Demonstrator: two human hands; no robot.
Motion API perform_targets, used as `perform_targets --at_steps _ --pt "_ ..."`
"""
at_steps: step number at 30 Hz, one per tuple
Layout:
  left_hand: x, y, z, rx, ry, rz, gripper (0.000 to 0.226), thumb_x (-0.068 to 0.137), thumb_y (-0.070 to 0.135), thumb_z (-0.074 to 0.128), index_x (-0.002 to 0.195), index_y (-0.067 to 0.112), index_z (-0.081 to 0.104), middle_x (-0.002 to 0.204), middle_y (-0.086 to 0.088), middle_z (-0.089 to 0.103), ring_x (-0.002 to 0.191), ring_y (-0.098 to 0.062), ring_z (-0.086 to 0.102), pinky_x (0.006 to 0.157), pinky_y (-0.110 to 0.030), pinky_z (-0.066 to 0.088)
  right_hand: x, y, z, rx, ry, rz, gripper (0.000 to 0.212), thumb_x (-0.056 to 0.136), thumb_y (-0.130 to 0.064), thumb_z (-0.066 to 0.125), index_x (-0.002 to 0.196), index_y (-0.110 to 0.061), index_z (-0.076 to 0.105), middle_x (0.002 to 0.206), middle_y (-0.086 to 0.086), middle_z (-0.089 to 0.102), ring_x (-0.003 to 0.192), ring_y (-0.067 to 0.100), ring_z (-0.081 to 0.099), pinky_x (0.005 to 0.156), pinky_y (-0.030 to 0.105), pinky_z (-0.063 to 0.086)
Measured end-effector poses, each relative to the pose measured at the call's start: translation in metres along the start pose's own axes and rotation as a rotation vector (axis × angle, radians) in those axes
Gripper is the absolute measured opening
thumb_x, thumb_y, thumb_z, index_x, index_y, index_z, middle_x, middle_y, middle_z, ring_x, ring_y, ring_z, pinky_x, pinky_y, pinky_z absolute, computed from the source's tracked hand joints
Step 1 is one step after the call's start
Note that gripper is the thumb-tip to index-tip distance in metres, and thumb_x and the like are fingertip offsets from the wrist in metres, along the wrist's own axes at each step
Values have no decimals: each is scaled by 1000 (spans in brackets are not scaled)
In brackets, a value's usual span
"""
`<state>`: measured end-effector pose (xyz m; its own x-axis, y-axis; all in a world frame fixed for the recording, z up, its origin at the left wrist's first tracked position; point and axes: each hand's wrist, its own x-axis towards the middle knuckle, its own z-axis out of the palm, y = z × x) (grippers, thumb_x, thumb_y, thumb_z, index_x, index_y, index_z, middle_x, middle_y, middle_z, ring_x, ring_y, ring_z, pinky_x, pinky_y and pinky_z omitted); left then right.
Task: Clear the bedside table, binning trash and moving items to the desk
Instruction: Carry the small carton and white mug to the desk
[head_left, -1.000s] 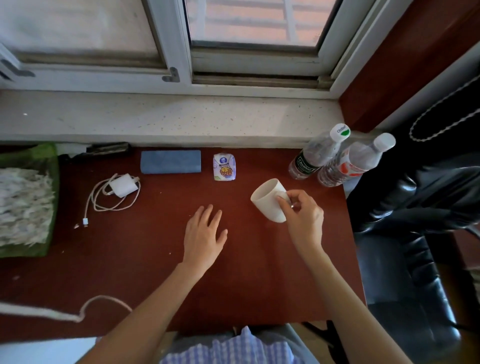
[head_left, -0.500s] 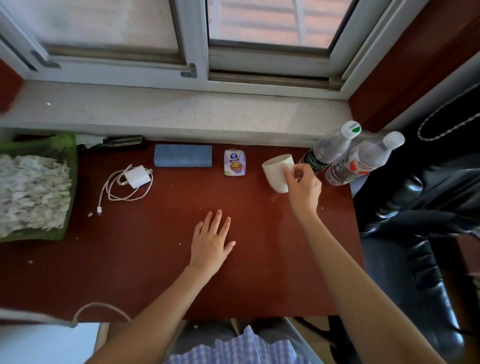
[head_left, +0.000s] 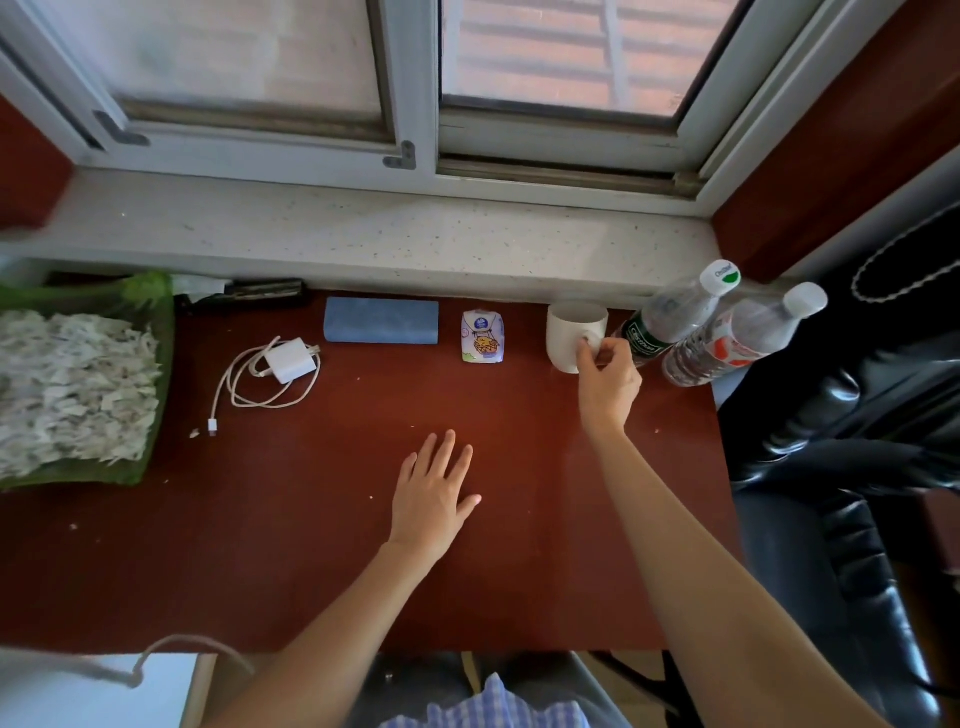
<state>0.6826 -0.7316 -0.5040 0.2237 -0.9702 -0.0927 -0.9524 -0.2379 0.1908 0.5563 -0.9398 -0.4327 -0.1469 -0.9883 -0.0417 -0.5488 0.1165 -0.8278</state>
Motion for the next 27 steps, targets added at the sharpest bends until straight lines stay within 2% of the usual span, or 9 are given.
perform_targets --at_steps 6,13,19,24,27 --pt "1 -1 1 5 19 9 64 78 51 66 133 20 52 143 -8 47 131 -30 45 100 -45 43 -22 17 -14 -84 18 -16 24 84 -37 64 74 -16 58 65 -10 59 65 14 55 65 28 36" --pt "0 0 3 18 33 11 65 78 51 66 133 20 52 142 -9 47 131 -31 45 100 -46 43 -39 43 -18 -157 -4 -20 19 81 -38 68 75 -22 59 70 -7 64 66 13 59 64 32 44" --pt "-1 0 3 19 35 15 65 80 51 63 135 20 49 144 -9 46 133 -30 43 102 -46 41 -28 42 -18 -148 -1 -35 20 78 -29 70 70 -15 58 65 -3 62 61 17 57 63 33 43" --pt "-1 -1 3 17 37 19 65 79 51 65 134 19 50 143 -9 46 132 -31 44 100 -46 43 -15 33 -9 -174 54 -23 25 82 -34 66 69 -14 58 65 0 63 63 21 57 61 35 41" --pt "0 -1 3 26 37 23 65 79 51 65 133 19 51 143 -9 47 131 -31 45 99 -46 44 -8 26 -3 -179 77 -45 29 85 -34 62 68 -12 55 65 2 62 61 21 54 57 31 35"
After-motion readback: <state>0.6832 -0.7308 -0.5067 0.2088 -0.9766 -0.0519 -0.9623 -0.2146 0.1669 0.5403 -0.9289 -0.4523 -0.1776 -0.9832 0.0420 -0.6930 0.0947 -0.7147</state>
